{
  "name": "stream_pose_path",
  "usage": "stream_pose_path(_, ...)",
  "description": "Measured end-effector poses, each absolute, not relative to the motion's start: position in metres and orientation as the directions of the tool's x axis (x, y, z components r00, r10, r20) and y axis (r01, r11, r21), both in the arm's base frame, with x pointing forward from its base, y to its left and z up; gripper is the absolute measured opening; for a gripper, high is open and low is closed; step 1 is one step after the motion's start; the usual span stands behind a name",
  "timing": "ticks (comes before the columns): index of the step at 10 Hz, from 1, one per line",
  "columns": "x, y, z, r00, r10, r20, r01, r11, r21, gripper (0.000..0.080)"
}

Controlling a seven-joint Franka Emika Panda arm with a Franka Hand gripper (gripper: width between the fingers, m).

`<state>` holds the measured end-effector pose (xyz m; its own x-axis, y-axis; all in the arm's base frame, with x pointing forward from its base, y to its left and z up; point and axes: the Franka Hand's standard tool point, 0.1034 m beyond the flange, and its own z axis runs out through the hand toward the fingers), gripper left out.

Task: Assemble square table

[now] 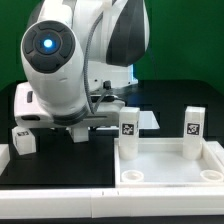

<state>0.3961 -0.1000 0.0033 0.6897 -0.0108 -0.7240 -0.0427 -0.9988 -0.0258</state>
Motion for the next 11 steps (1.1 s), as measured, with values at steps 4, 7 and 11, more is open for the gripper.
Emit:
stream_pose_path(4, 0.411, -0.108, 0.019, 0.517, 0.010, -0.856, -0.056, -0.997, -0.046, 0.0649)
stream_pose_path(7, 0.434, -0.116, 0.018, 0.515, 0.013, -0.857, -0.047, -0.998, -0.044, 0.0649)
stream_pose_path(11, 0.424, -0.107, 0.011, 0.540, -0.016, -0.841, -0.044, -0.999, -0.009, 0.0649)
